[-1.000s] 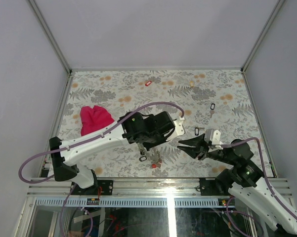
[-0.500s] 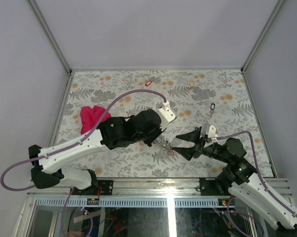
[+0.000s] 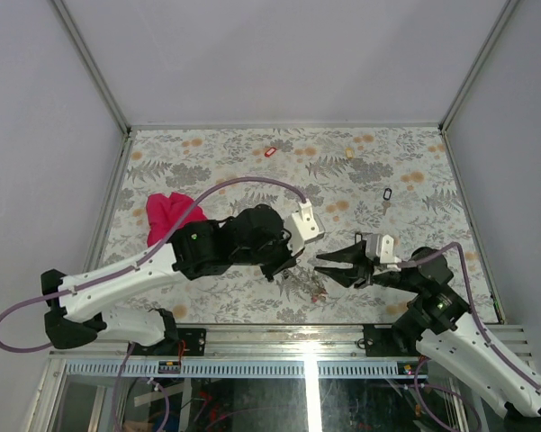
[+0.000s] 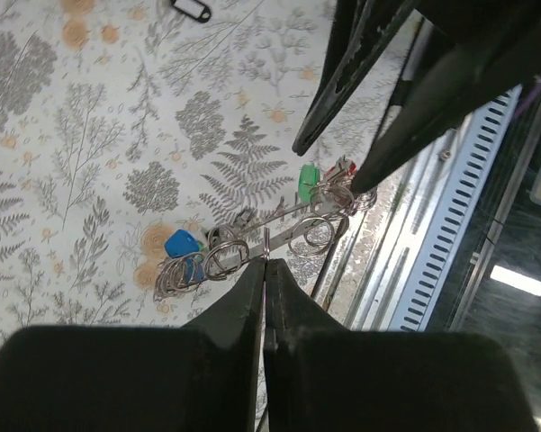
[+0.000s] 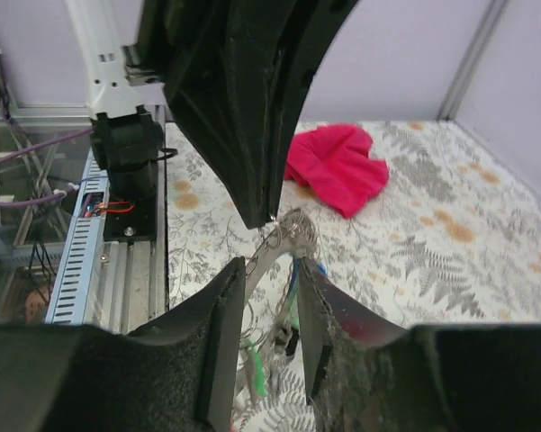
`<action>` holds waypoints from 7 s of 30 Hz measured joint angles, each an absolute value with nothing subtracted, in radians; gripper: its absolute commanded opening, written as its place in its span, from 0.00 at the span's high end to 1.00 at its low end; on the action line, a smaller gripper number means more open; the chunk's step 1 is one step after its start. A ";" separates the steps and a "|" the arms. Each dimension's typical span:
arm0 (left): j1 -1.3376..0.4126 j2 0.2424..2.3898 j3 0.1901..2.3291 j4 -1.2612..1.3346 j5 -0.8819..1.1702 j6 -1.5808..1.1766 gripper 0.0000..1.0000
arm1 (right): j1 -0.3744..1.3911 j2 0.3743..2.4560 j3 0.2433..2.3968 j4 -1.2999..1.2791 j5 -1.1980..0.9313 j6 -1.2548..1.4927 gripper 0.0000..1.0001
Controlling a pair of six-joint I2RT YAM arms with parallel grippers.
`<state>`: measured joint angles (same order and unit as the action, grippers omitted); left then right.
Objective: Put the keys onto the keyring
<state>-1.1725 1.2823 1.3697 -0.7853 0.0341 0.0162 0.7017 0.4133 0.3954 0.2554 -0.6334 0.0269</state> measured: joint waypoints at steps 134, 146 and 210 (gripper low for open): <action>-1.239 0.915 0.919 0.081 0.274 0.128 1.00 | 0.702 0.695 0.326 1.323 -0.806 0.661 1.00; -1.244 0.915 0.920 0.073 0.281 0.129 1.00 | 0.702 0.606 0.358 1.121 -0.833 0.556 0.89; -1.244 0.906 0.906 0.121 0.304 0.134 0.78 | 0.704 0.554 0.401 0.993 -0.859 0.484 1.00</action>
